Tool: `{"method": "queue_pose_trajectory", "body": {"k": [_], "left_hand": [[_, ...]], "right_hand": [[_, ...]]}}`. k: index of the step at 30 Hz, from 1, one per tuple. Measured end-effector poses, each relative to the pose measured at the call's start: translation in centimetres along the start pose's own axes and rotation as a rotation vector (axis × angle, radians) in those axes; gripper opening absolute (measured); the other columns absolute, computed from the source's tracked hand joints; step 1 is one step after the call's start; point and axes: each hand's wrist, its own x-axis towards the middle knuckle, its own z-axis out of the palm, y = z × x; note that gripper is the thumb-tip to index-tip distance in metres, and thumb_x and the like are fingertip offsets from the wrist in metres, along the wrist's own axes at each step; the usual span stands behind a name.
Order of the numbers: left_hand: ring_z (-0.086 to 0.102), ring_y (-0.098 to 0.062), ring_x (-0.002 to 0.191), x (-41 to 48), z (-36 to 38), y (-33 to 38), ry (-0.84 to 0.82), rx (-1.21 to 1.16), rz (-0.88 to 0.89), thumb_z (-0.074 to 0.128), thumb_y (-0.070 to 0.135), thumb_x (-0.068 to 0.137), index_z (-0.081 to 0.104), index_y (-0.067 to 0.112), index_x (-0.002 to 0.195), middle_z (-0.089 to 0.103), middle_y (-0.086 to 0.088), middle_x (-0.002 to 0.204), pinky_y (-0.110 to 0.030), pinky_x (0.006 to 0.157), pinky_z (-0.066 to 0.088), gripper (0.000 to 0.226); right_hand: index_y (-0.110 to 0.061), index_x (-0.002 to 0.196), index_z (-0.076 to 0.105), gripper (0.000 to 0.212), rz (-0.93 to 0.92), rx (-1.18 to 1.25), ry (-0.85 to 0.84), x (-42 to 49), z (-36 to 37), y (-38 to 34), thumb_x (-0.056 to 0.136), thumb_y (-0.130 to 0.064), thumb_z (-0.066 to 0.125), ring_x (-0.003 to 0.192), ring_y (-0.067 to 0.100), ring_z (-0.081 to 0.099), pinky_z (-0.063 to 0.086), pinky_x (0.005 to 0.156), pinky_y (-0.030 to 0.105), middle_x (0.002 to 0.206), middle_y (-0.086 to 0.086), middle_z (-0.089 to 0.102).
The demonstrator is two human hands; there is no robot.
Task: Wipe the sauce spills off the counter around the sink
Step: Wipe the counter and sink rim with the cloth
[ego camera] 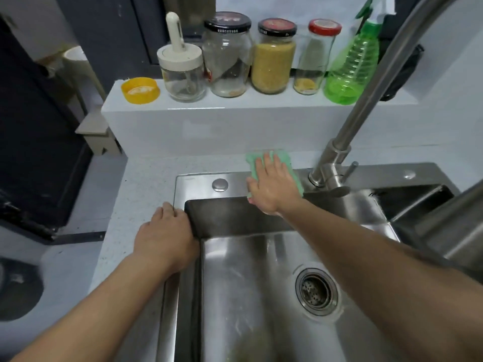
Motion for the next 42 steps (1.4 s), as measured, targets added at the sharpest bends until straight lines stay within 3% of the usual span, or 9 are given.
{"method": "queue_pose_trajectory", "body": {"k": [6,14,18,24,29,32,35,39,42], "left_hand": [[0.026,-0.029,0.148,0.1,0.0,-0.3,-0.013,-0.016,-0.006,0.048,0.051,0.086,0.035,0.011,0.145,0.03,-0.014,0.154,-0.043,0.11,0.035,0.073],[0.014,-0.034,0.152,0.5,1.4,0.6,0.052,0.026,-0.018,0.045,0.052,0.092,0.019,0.002,0.153,0.017,-0.021,0.161,-0.043,0.117,0.028,0.082],[0.008,-0.033,0.154,0.5,1.8,-0.2,0.087,0.011,0.016,0.041,0.055,0.092,0.014,0.004,0.156,0.01,-0.02,0.165,-0.045,0.12,0.024,0.085],[0.016,-0.032,0.151,0.6,1.8,-0.2,0.116,0.028,0.048,0.043,0.056,0.088,0.021,0.006,0.153,0.018,-0.018,0.161,-0.044,0.118,0.029,0.085],[0.024,-0.029,0.149,0.3,1.4,-0.7,0.098,0.054,0.071,0.042,0.06,0.088,0.023,0.012,0.153,0.025,-0.014,0.159,-0.045,0.118,0.028,0.083],[0.033,-0.026,0.143,-0.8,1.0,-0.2,0.111,0.107,0.047,0.041,0.062,0.087,0.035,0.019,0.144,0.04,-0.008,0.148,-0.048,0.118,0.022,0.072],[0.02,-0.026,0.15,-3.3,1.0,3.1,0.165,0.141,0.044,0.037,0.062,0.089,0.028,0.019,0.15,0.032,-0.008,0.157,-0.052,0.122,0.007,0.075],[0.026,-0.024,0.148,-5.4,1.3,11.1,0.181,-0.001,0.247,0.039,0.053,0.095,0.027,0.02,0.151,0.031,-0.005,0.158,-0.042,0.123,0.013,0.066],[0.047,-0.021,0.13,-5.7,2.0,17.8,0.133,-0.162,0.321,0.046,0.045,0.094,0.041,0.024,0.143,0.049,0.0,0.141,-0.029,0.111,0.032,0.053]], "right_hand": [[0.003,0.156,-0.002,0.077,0.527,0.226,0.014,2.9,-1.2,-2.9,0.102,-0.047,0.02,0.151,0.037,-0.02,-0.012,0.123,0.047,0.165,0.021,-0.012],[-0.004,0.155,0.025,0.071,-0.275,0.075,0.079,-1.4,0.3,0.8,0.087,-0.022,0.038,0.155,0.028,0.008,0.007,0.124,0.037,0.166,0.016,0.014],[-0.006,0.152,0.029,0.057,-0.079,0.158,0.177,-0.7,0.4,0.6,0.097,-0.016,0.035,0.155,0.027,0.008,0.009,0.125,0.039,0.166,0.013,0.018],[-0.007,0.156,0.024,0.062,-0.376,0.17,0.101,-1.3,1.1,-4.8,0.097,-0.007,0.04,0.155,0.021,0.007,0.0,0.122,0.027,0.167,0.009,0.016],[-0.002,0.147,0.043,0.062,-0.231,0.316,0.144,-6.1,-0.5,0.8,0.086,0.005,0.044,0.149,0.026,0.029,0.007,0.12,0.022,0.159,0.015,0.034],[-0.013,0.137,0.056,0.046,0.007,0.69,0.096,-10.6,-1.5,3.0,0.094,0.0,0.042,0.106,0.024,0.063,0.05,0.097,0.041,0.127,0.016,0.064],[-0.019,0.097,0.067,0.009,0.325,1.295,-0.048,-14.4,-1.3,7.4,0.096,-0.019,0.058,0.073,0.022,0.061,0.051,0.062,0.037,0.085,0.007,0.063],[-0.006,0.084,0.065,0.05,0.587,1.798,-0.074,-17.0,-4.0,15.4,0.046,-0.032,0.087,0.059,0.021,0.063,0.051,0.055,0.027,0.071,0.013,0.067],[0.006,0.083,0.069,0.04,0.658,2.001,0.004,-15.8,-7.2,21.4,0.094,-0.027,0.049,0.065,0.028,0.07,0.057,0.069,0.034,0.075,0.02,0.071]]}}
